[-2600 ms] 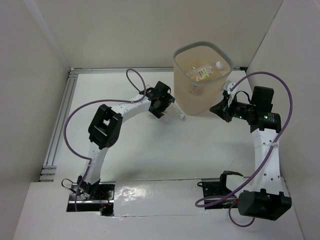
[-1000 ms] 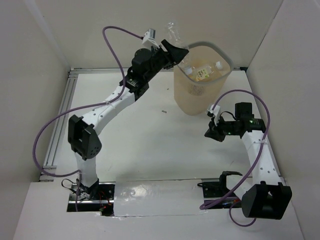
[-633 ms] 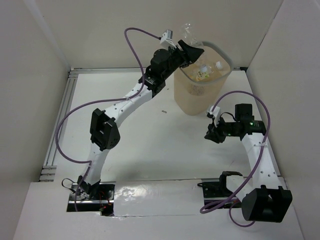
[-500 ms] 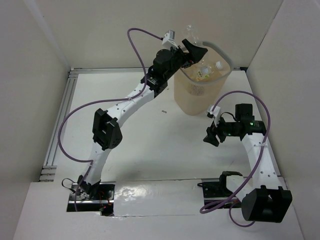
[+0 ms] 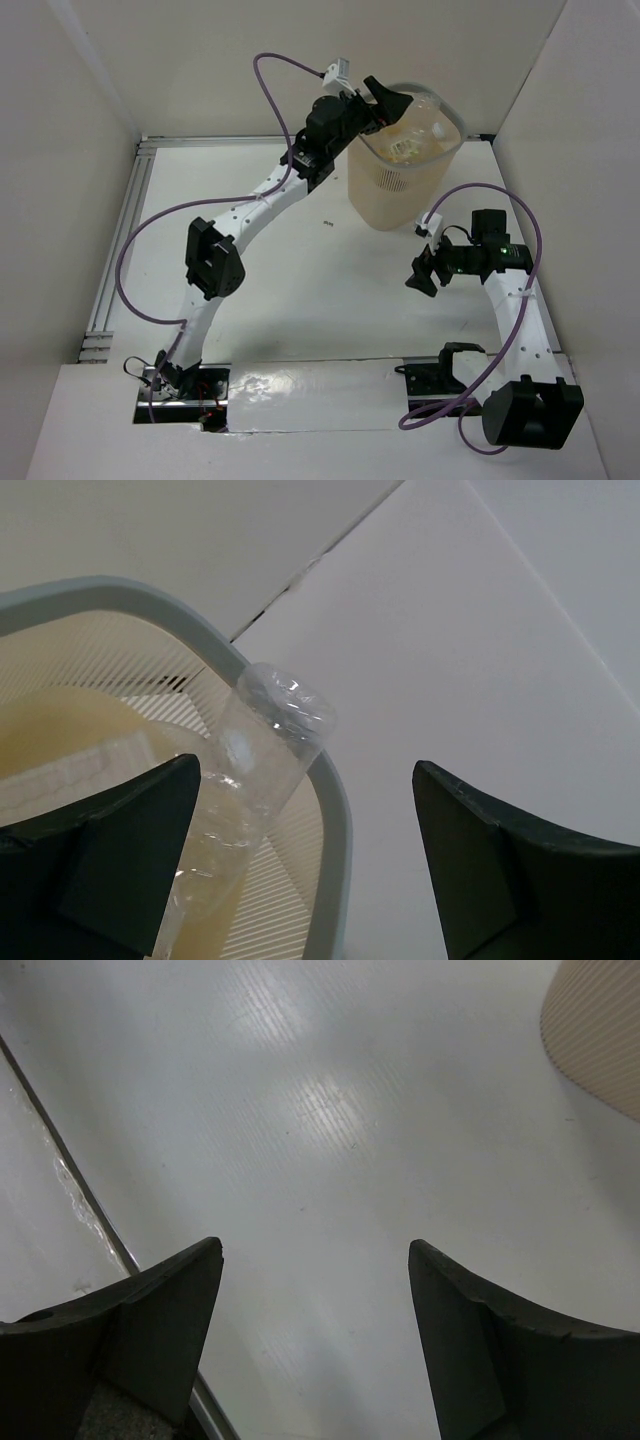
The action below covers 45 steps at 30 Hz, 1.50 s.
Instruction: Put the plastic bottles in the bin
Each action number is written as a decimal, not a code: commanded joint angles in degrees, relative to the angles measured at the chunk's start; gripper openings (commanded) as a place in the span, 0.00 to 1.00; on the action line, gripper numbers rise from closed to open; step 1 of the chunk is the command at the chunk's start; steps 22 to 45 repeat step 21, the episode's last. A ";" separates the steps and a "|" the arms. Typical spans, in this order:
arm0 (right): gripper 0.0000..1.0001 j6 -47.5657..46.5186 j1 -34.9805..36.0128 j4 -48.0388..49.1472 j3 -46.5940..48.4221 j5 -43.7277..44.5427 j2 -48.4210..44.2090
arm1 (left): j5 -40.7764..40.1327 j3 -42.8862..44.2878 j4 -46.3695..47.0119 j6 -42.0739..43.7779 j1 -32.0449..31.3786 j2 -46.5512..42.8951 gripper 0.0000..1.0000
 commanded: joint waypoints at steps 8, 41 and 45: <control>1.00 16.00 -0.79 10.84 -0.03 4.16 -1.41 | 7.77 -12.36 -3.41 17.14 0.26 -21.94 1.00; 1.00 29.55 -1.40 21.48 -2.66 17.25 -5.36 | 4.70 -70.29 -19.24 26.38 0.26 -73.01 1.00; 1.00 29.55 -1.40 21.48 -2.66 17.25 -5.36 | 4.70 -70.29 -19.24 26.38 0.26 -73.01 1.00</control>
